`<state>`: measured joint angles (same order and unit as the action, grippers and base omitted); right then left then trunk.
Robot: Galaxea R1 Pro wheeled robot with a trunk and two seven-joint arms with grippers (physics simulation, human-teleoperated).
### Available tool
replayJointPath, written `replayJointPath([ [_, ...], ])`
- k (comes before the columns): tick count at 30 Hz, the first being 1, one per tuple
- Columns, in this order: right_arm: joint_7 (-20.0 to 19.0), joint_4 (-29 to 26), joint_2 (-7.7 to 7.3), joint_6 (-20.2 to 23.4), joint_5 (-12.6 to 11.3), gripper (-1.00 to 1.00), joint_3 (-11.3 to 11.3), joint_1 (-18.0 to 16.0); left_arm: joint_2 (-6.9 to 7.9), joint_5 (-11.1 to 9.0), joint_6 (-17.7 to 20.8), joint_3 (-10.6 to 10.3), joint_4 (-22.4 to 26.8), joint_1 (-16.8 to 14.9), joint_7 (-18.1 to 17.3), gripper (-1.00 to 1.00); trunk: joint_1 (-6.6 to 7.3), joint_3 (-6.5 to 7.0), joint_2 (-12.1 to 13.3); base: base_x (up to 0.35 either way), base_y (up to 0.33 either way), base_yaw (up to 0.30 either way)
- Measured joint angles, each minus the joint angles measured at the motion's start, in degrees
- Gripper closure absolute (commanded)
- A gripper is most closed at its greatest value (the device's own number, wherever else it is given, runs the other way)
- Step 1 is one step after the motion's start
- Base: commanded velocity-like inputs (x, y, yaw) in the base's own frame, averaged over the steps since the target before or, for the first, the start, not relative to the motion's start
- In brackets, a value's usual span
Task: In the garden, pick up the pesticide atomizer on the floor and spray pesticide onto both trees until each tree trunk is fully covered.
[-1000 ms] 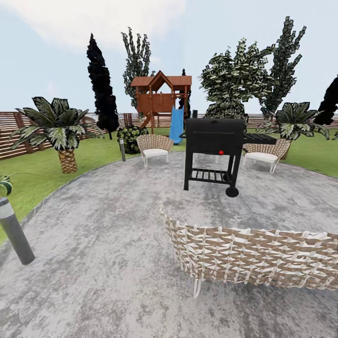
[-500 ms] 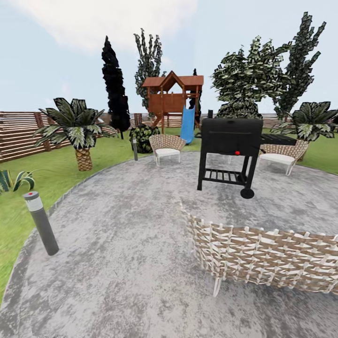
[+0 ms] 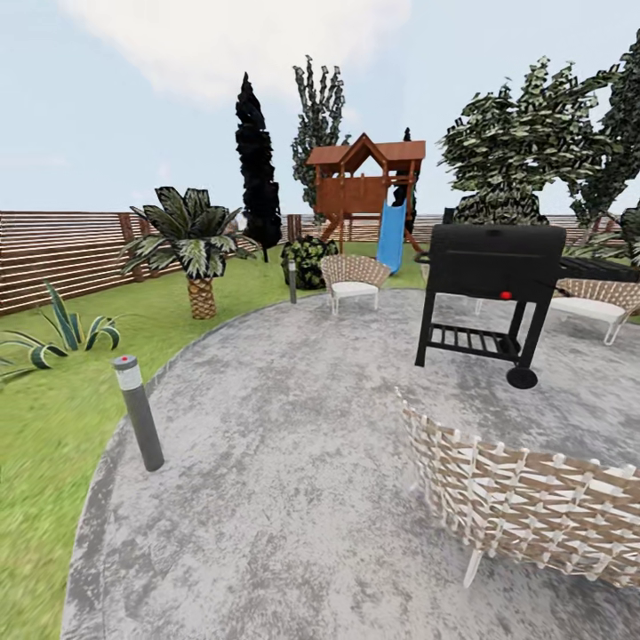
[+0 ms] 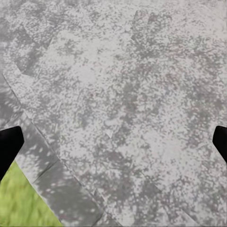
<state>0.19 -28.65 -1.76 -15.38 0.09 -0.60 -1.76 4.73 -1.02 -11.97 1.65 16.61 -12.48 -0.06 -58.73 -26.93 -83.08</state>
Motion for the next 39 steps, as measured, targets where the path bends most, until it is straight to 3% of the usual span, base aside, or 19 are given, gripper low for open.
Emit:
replayJointPath([
  [29,0.07,-0.17,-0.29,0.00,-0.02,-1.00,-0.10,0.00,-0.18,-0.09,0.01,-0.03,-0.09,0.00,0.15,-1.00,0.00,0.00,0.00,0.189,0.289,-0.001],
  [39,0.07,-0.16,-0.27,0.00,-0.01,-1.00,-0.10,0.00,-0.13,-0.17,0.02,0.02,-0.09,0.00,0.15,-1.00,0.00,0.00,0.00,0.152,0.325,-0.220],
])
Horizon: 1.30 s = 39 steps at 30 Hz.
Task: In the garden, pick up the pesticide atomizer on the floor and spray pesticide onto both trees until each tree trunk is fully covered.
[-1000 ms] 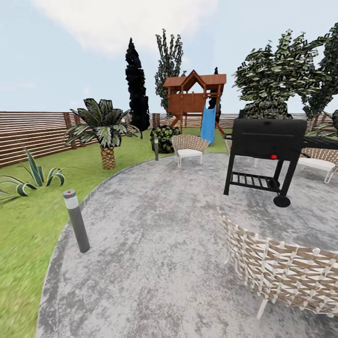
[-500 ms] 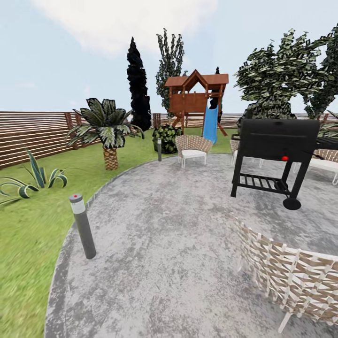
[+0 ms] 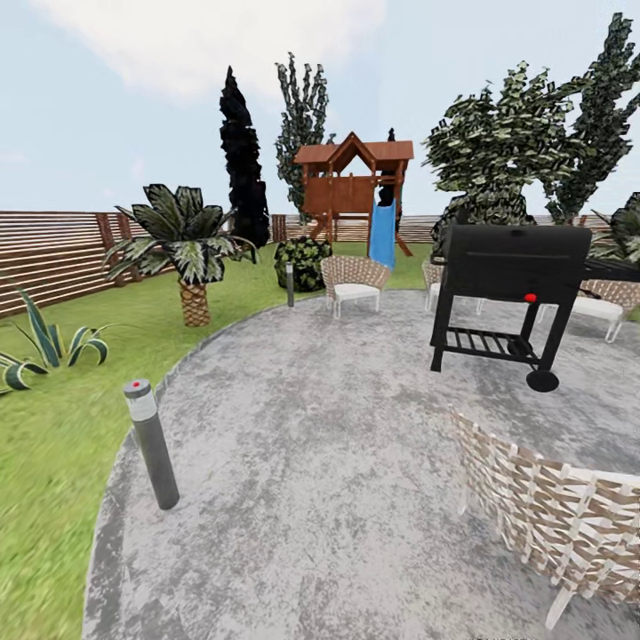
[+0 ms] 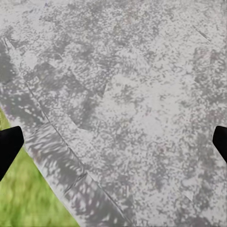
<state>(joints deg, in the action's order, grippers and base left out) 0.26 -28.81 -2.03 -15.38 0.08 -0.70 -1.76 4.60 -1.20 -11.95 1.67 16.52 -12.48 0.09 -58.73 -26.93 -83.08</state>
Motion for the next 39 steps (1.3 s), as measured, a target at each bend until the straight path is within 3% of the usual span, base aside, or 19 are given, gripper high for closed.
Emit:
replayJointPath([
  [17,0.00,-0.01,-0.01,0.00,-0.06,-1.00,0.00,0.00,0.22,0.17,0.07,0.00,0.07,-0.05,0.00,-1.00,0.00,0.00,0.00,0.197,0.293,-0.029],
  [24,0.00,-0.01,-0.01,0.00,-0.05,-1.00,-0.05,0.00,0.23,0.14,0.03,0.00,0.07,-0.02,0.00,-1.00,0.00,0.00,0.00,0.245,0.237,-0.234],
  [33,0.00,0.06,0.00,0.00,0.01,-1.00,-0.05,0.00,0.02,0.34,0.13,-0.09,0.13,-0.05,-0.14,-1.00,0.00,0.00,0.00,0.067,0.036,-0.279],
  [39,0.00,0.07,0.00,0.00,-0.01,-1.00,-0.04,0.00,-0.10,0.45,0.24,-0.40,0.09,-0.07,-0.24,-1.00,0.00,0.00,0.00,0.002,0.001,-0.062],
])
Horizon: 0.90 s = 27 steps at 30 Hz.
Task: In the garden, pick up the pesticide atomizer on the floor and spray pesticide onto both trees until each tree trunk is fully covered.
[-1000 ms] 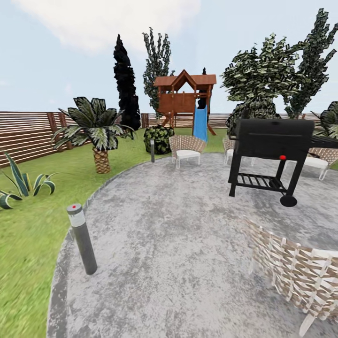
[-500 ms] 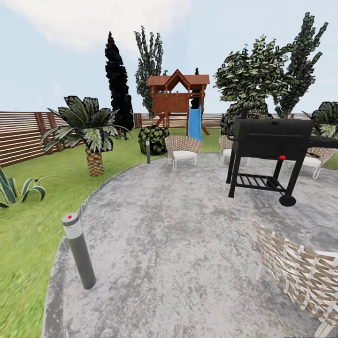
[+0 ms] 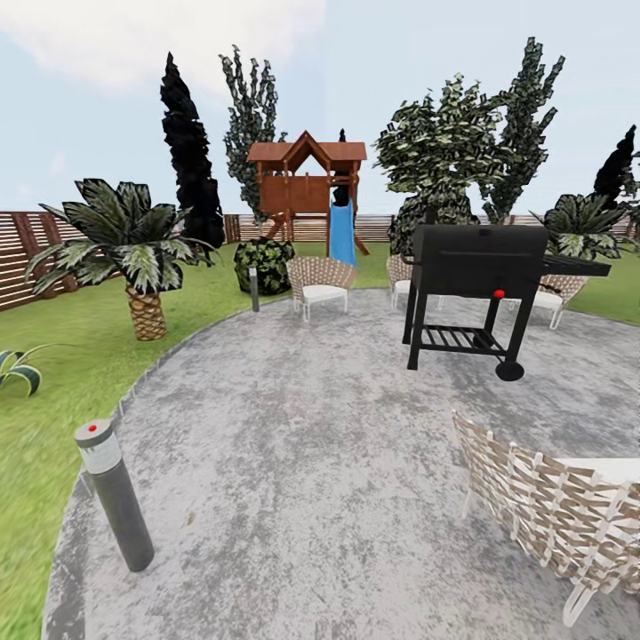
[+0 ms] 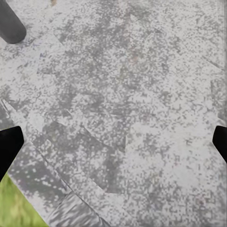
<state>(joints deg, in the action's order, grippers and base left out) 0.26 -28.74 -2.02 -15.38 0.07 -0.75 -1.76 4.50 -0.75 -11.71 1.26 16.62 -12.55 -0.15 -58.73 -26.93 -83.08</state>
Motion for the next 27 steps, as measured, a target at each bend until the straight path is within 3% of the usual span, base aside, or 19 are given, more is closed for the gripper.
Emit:
replayJointPath([
  [6,0.00,0.00,0.00,0.00,0.02,-1.00,0.01,0.00,0.05,-0.04,-0.04,0.16,0.00,-0.01,-0.02,-1.00,0.00,0.00,0.00,0.000,0.000,-0.006],
  [27,-0.30,0.08,0.00,0.08,0.19,-1.00,0.57,0.00,0.07,-0.04,-0.15,0.30,-0.01,-0.02,0.06,-1.00,-4.60,-3.76,-8.41,0.000,0.000,0.000],
])
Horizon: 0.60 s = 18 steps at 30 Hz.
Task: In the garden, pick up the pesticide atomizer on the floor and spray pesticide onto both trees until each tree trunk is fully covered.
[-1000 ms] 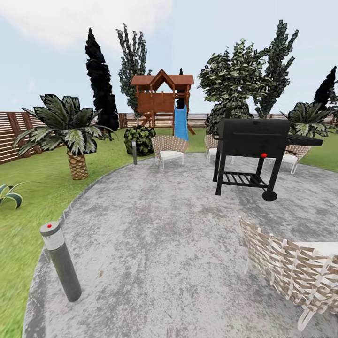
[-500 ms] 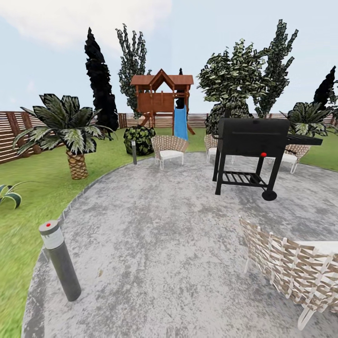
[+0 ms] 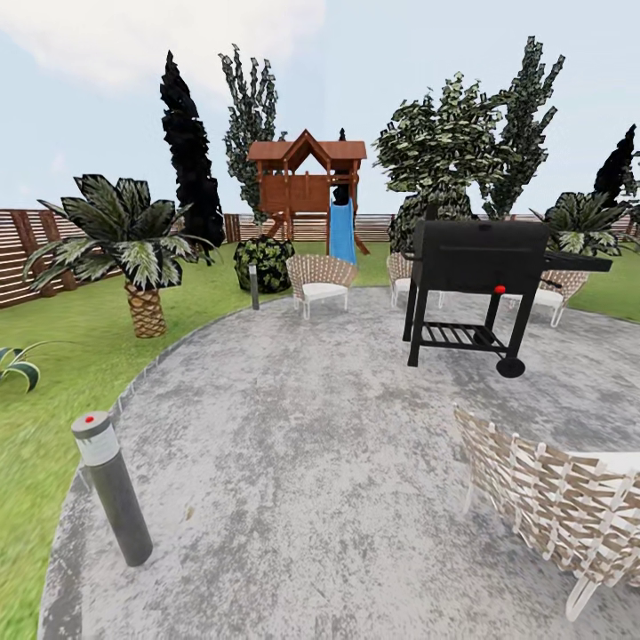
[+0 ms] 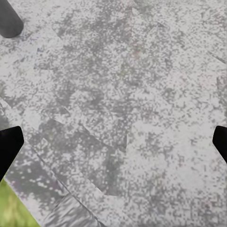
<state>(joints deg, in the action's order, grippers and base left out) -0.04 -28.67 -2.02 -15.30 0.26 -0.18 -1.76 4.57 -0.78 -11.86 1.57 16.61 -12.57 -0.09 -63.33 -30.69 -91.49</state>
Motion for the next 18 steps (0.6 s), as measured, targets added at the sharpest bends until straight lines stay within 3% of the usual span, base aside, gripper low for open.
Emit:
replayJointPath([
  [18,0.11,0.01,0.00,-0.03,0.00,-1.00,0.00,0.00,-0.01,0.06,0.04,-0.31,0.00,0.01,0.00,-1.00,-3.95,-3.23,-7.22,0.000,0.000,0.000],
])
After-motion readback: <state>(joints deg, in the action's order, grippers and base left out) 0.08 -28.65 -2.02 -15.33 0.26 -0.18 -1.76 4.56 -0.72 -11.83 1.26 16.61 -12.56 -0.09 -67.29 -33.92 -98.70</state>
